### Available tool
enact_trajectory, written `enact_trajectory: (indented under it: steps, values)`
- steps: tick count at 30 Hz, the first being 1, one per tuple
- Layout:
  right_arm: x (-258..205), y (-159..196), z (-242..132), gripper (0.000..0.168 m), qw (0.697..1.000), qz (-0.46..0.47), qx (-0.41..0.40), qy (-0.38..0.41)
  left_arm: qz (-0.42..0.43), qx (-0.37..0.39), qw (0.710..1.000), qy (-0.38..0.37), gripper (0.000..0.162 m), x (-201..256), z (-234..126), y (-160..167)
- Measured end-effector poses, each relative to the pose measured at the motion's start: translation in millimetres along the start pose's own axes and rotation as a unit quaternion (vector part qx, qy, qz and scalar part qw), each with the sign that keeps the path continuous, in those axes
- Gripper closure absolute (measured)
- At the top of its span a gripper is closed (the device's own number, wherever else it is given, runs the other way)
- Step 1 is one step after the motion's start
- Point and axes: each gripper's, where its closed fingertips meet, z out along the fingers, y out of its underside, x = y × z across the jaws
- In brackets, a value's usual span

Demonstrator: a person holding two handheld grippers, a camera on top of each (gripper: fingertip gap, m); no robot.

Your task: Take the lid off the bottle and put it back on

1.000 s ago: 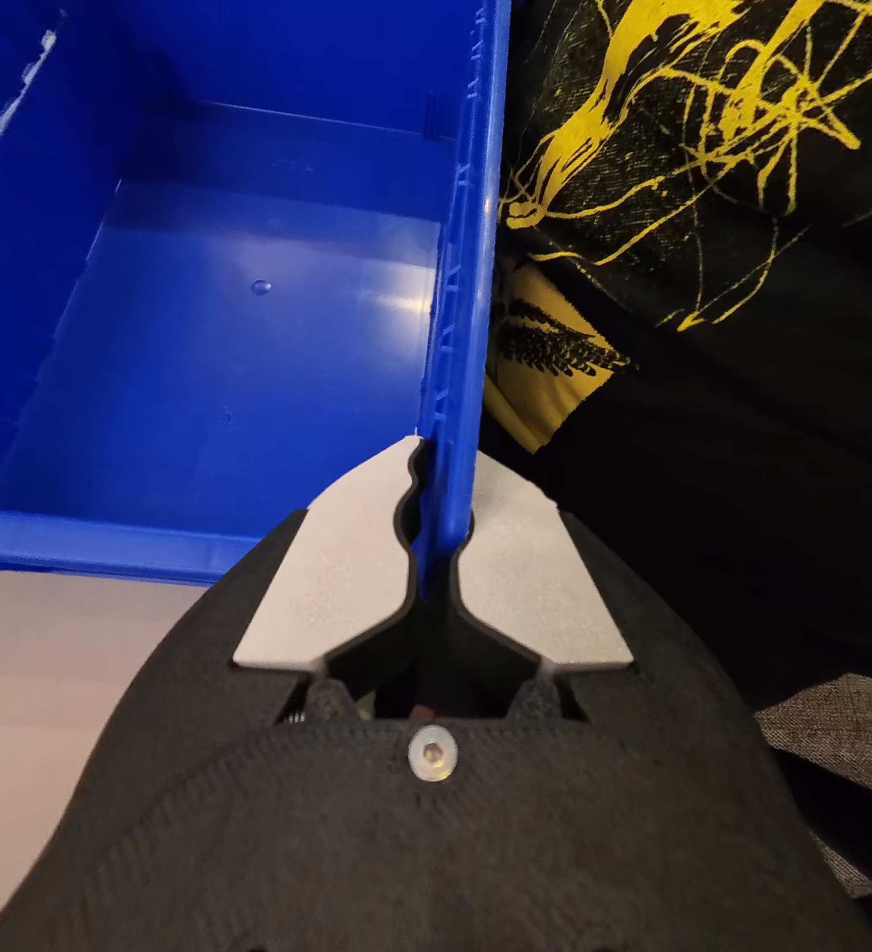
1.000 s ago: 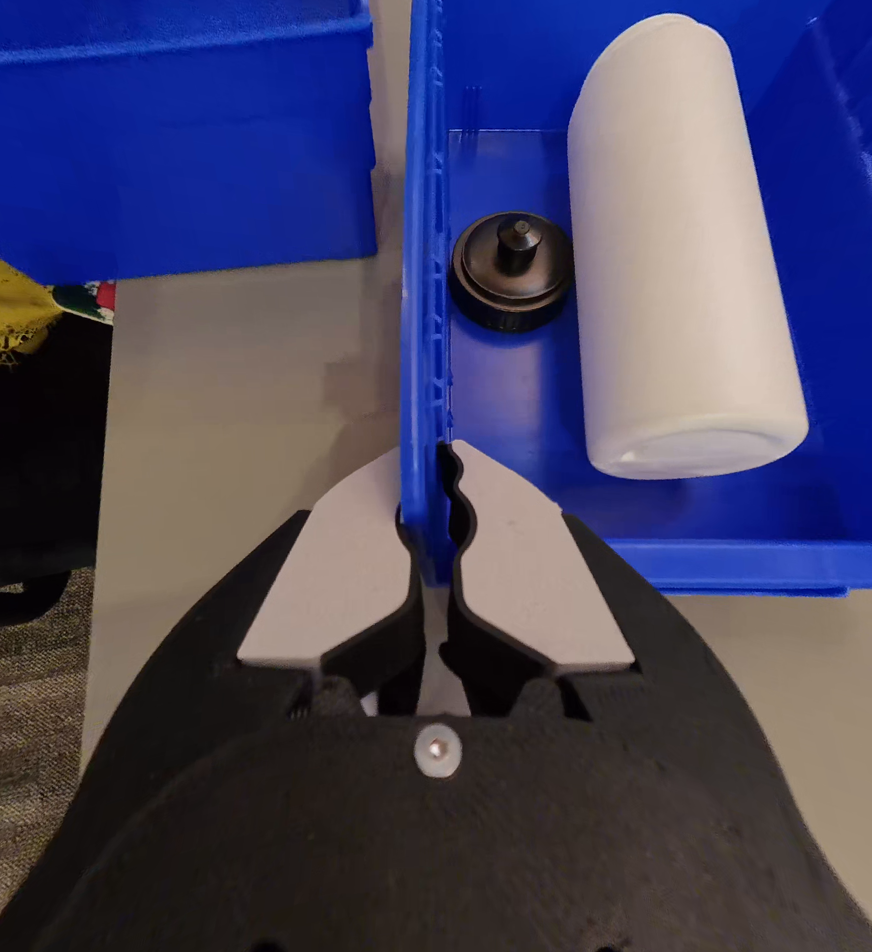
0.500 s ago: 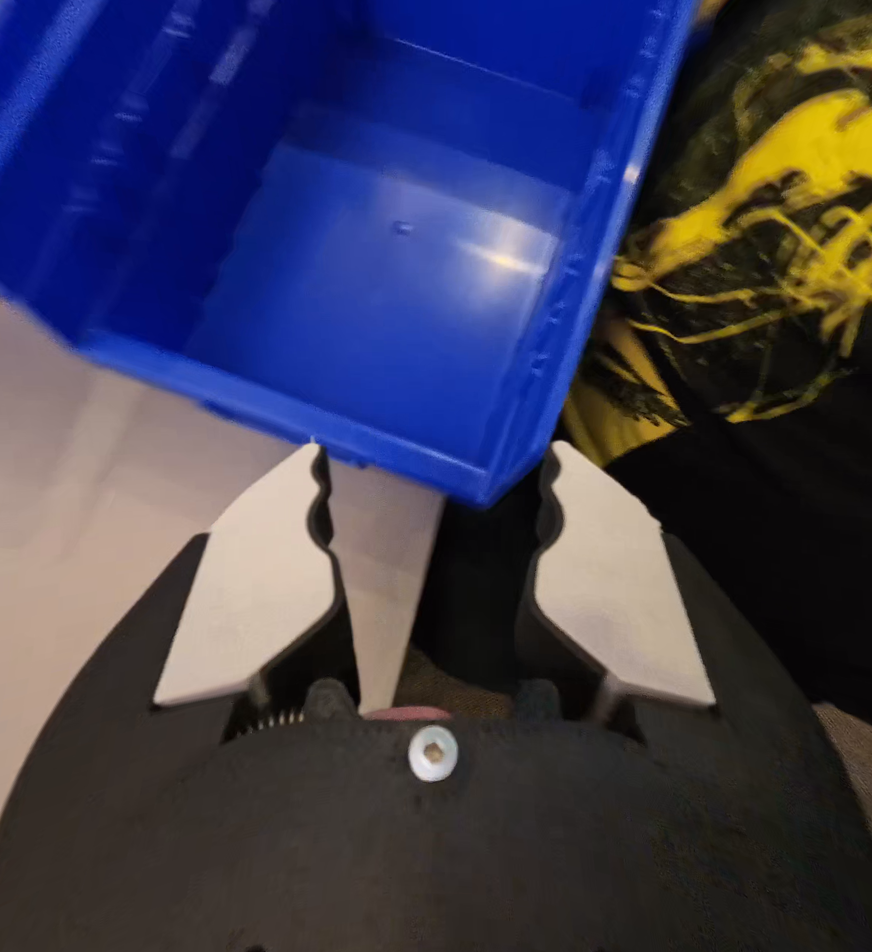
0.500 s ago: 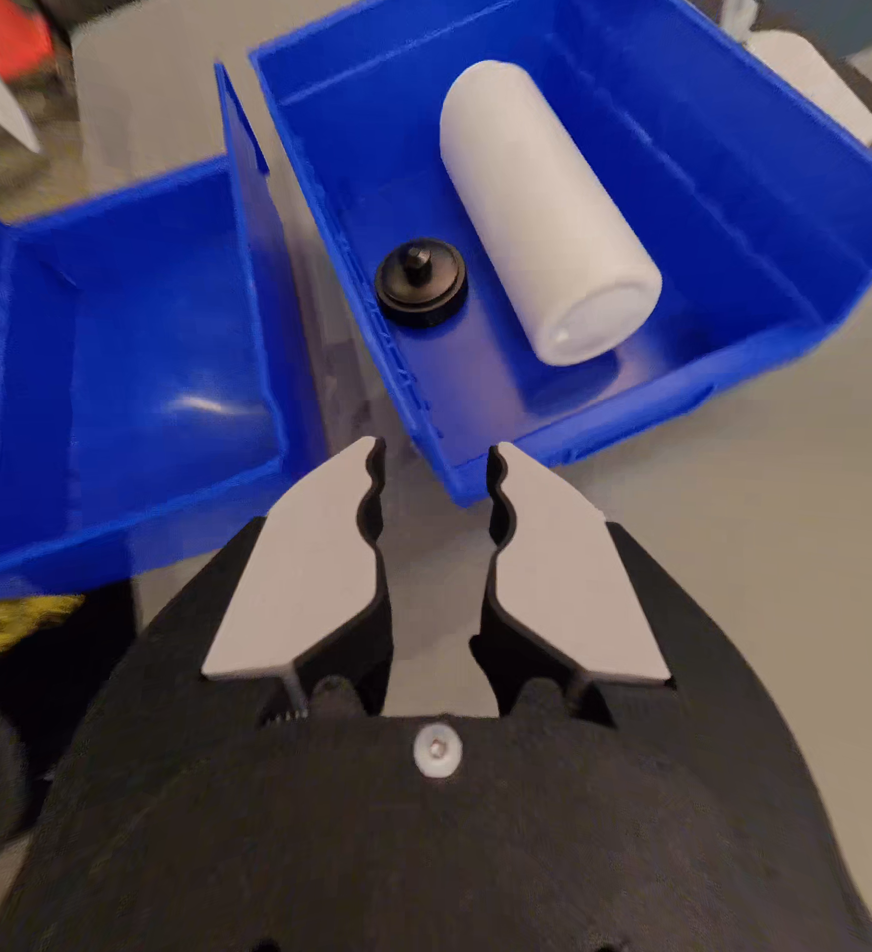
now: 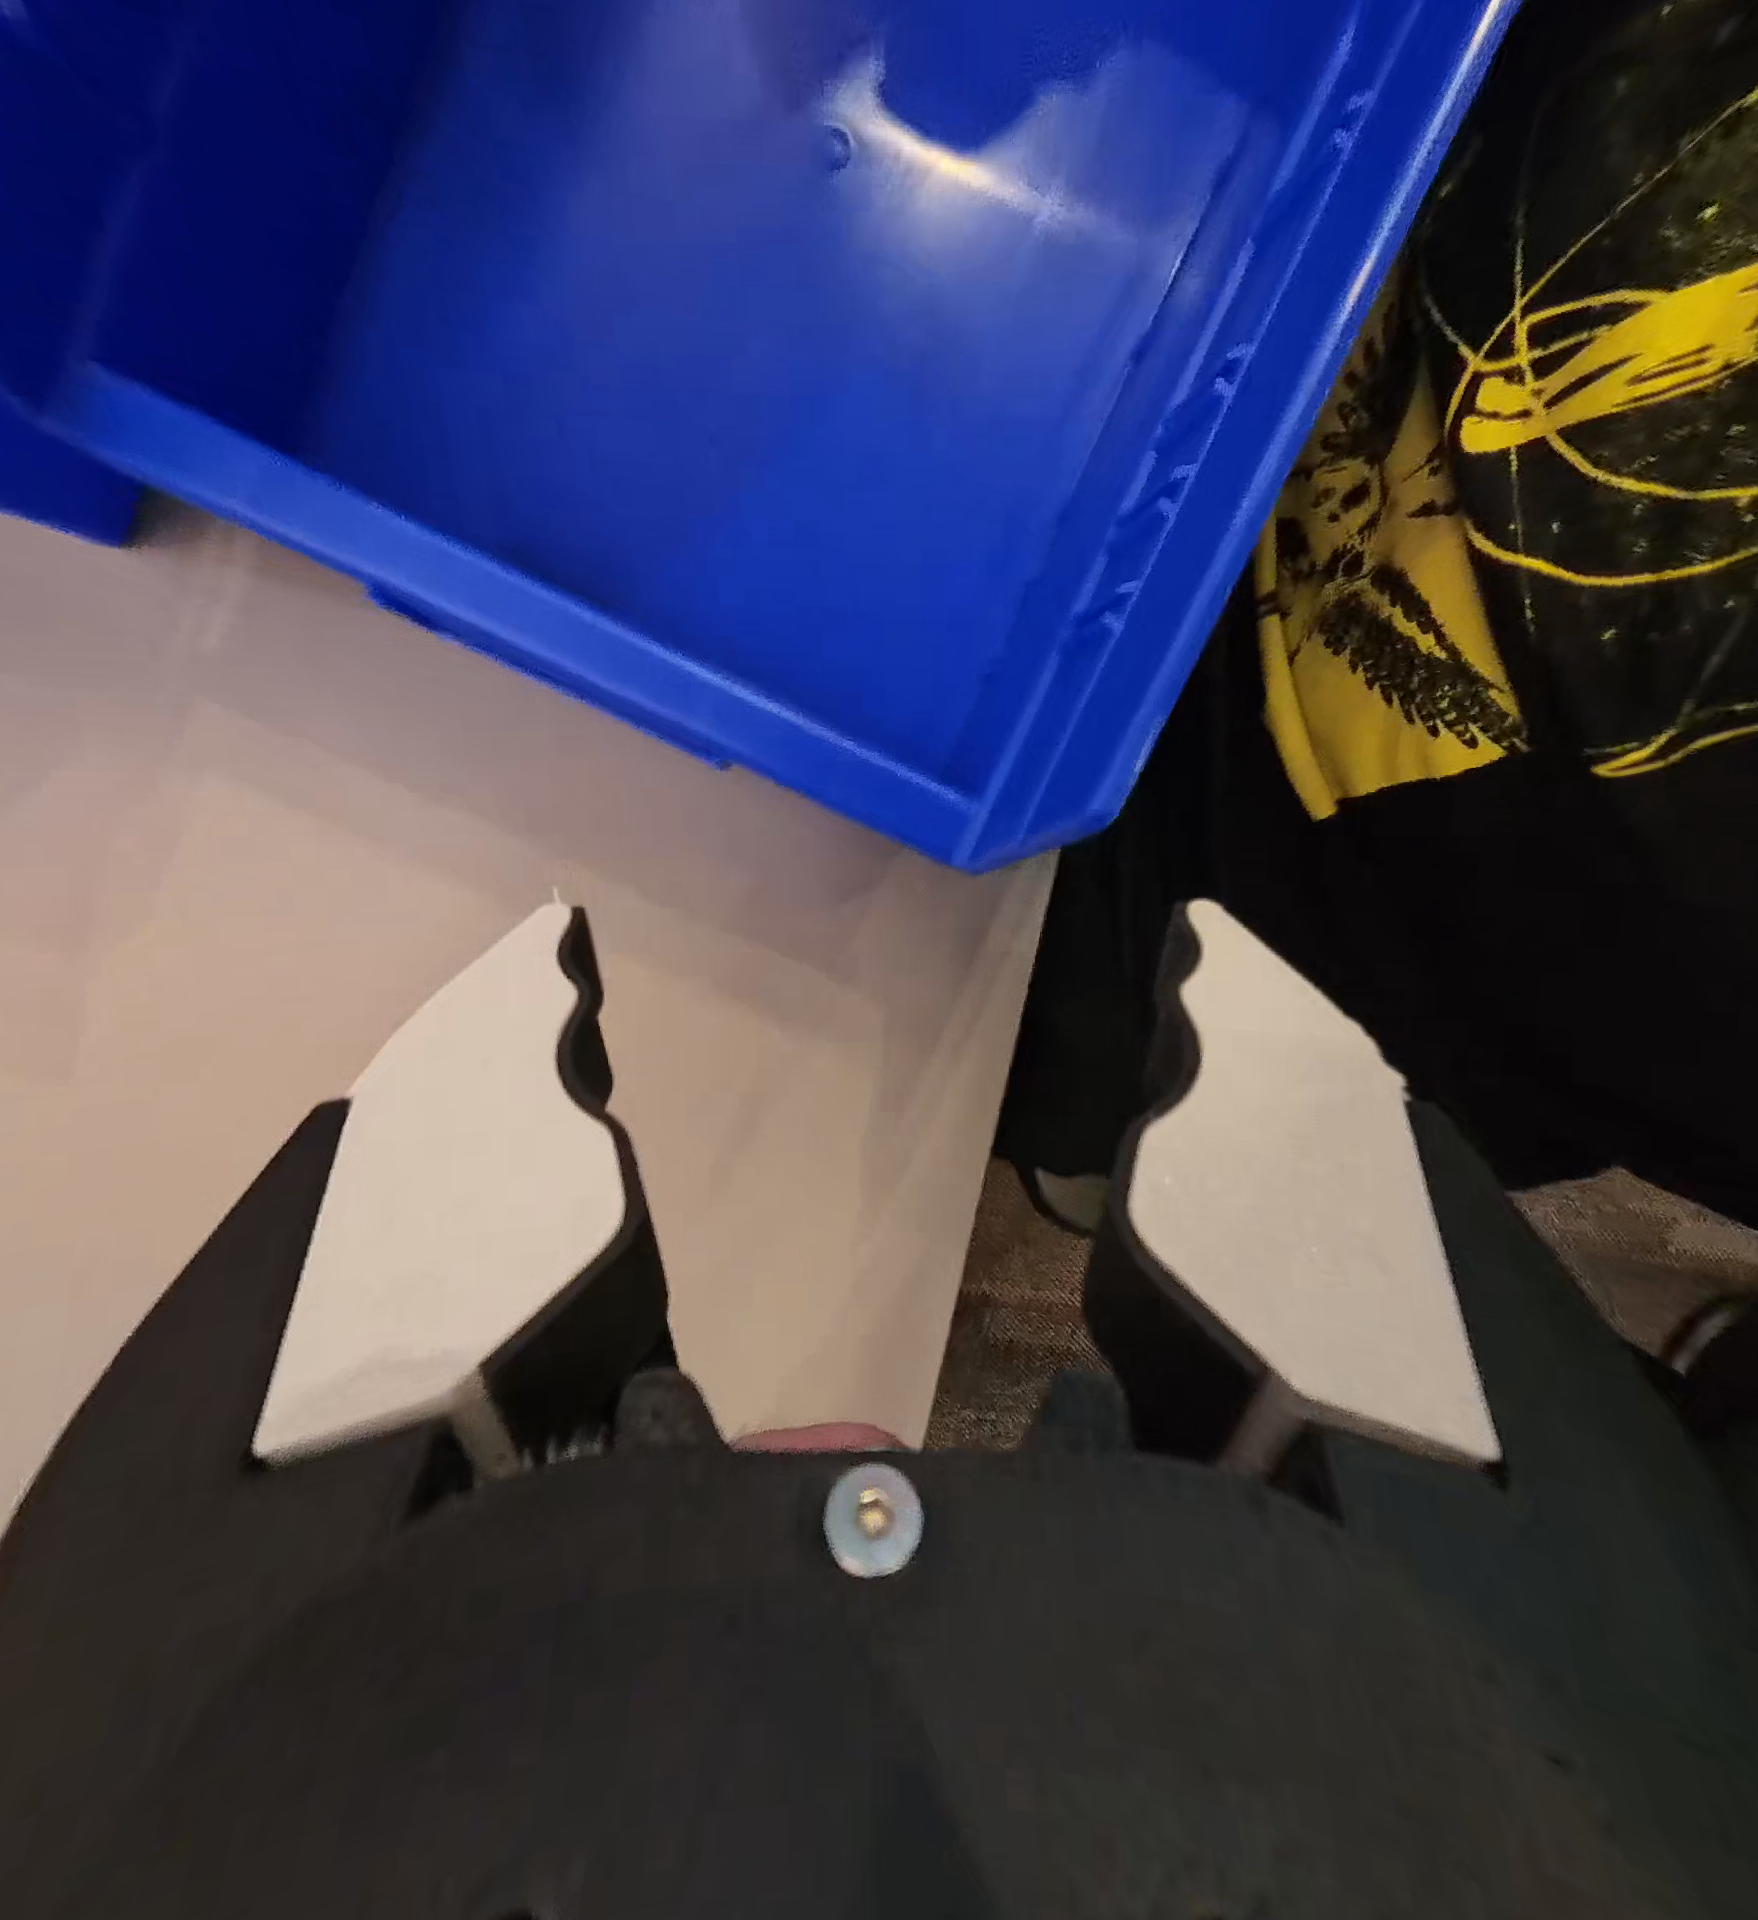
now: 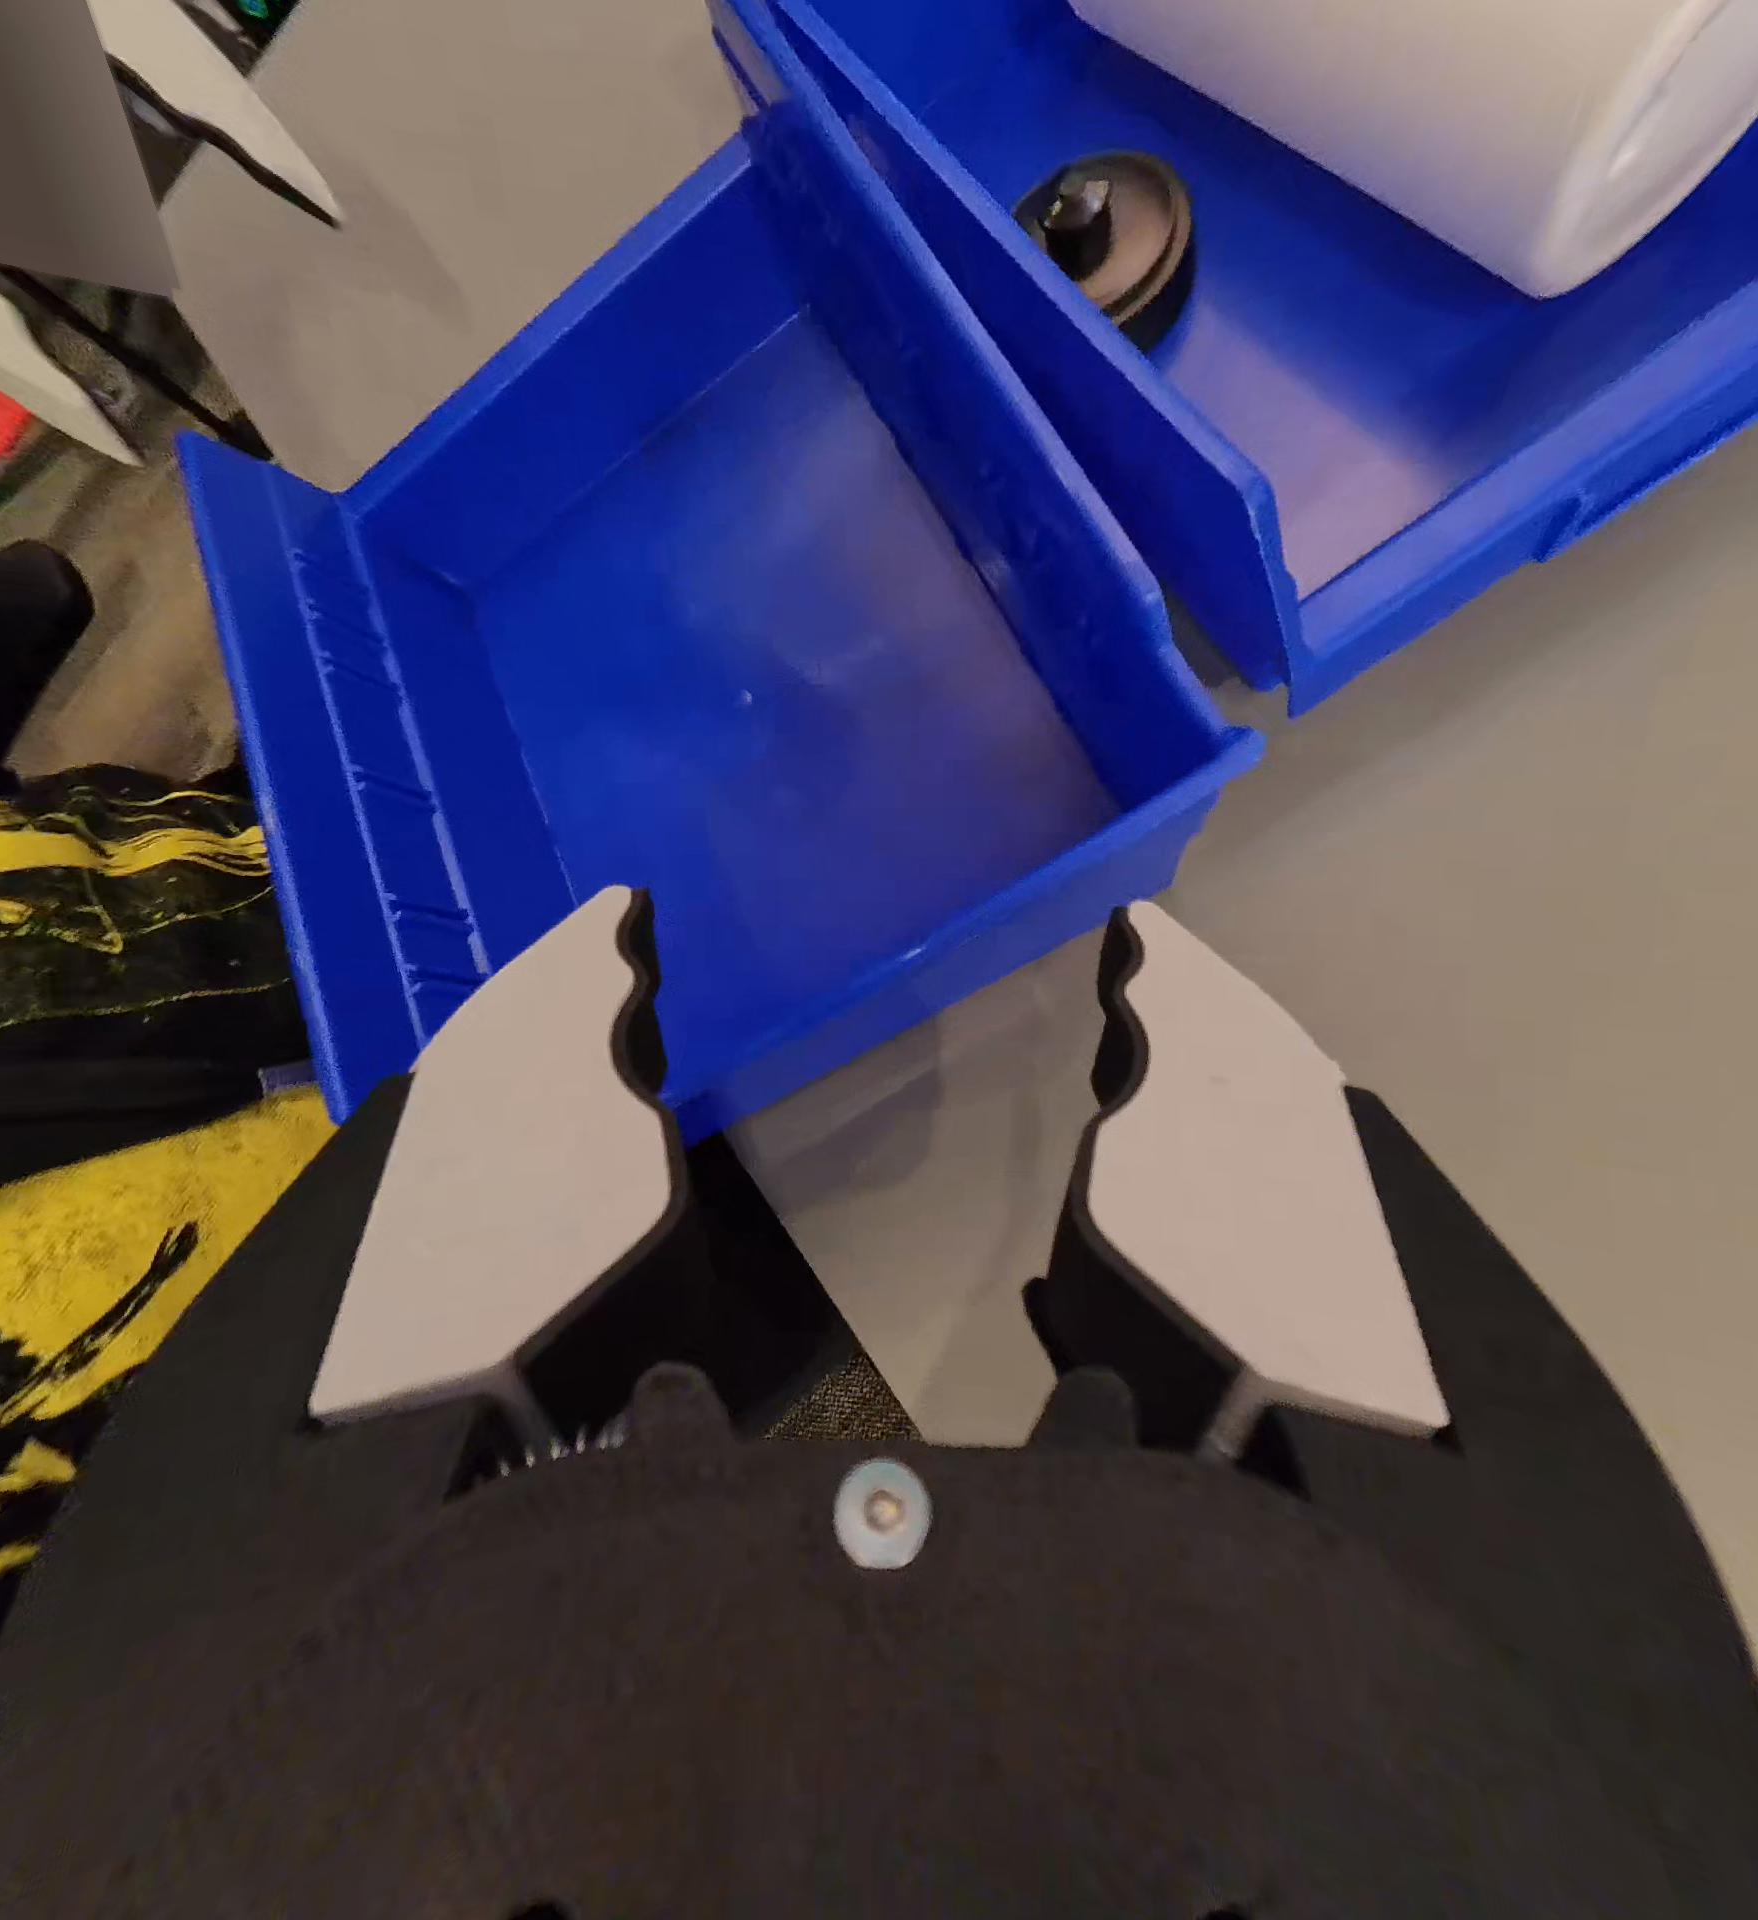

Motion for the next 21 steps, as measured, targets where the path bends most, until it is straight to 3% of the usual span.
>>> enact_trajectory:
  steps: [1, 4, 6, 10, 13, 17, 21]
  values:
    - [-1.9, 3.6, 5.1, 0.087, 1.000, 0.003, -0.010, 0.003, -0.004, 0.011, 1.000, -0.017, 0.064, -9.8, -11.2, -1.6]
    - [-0.5, 21.5, 20.5, 0.088, 0.997, -0.002, -0.072, 0.025, -0.024, 0.071, 0.991, -0.110, 0.076, -60.1, -50.6, -21.9]
    - [-4.5, 25.6, 29.1, 0.100, 0.996, 0.003, -0.092, 0.012, -0.077, 0.134, 0.972, -0.176, 0.082, -105.9, -68.8, -51.1]
    - [3.3, 27.4, 31.4, 0.123, 0.993, 0.007, -0.112, 0.024, -0.134, 0.157, 0.953, -0.220, 0.080, -173.6, -51.5, -93.4]
    - [3.9, 28.2, 30.7, 0.127, 0.993, 0.009, -0.119, 0.020, -0.144, 0.148, 0.948, -0.243, 0.083, -217.4, -29.0, -117.8]
    - [9.7, 30.1, 25.3, 0.134, 0.991, 0.007, -0.130, 0.026, -0.181, 0.037, 0.961, -0.205, 0.080, -248.6, 18.5, -103.3]
    - [27.7, 34.8, 10.9, 0.142, 0.989, 0.005, -0.144, 0.045, -0.212, 0.030, 0.966, -0.143, 0.105, -245.6, 24.5, -101.2]
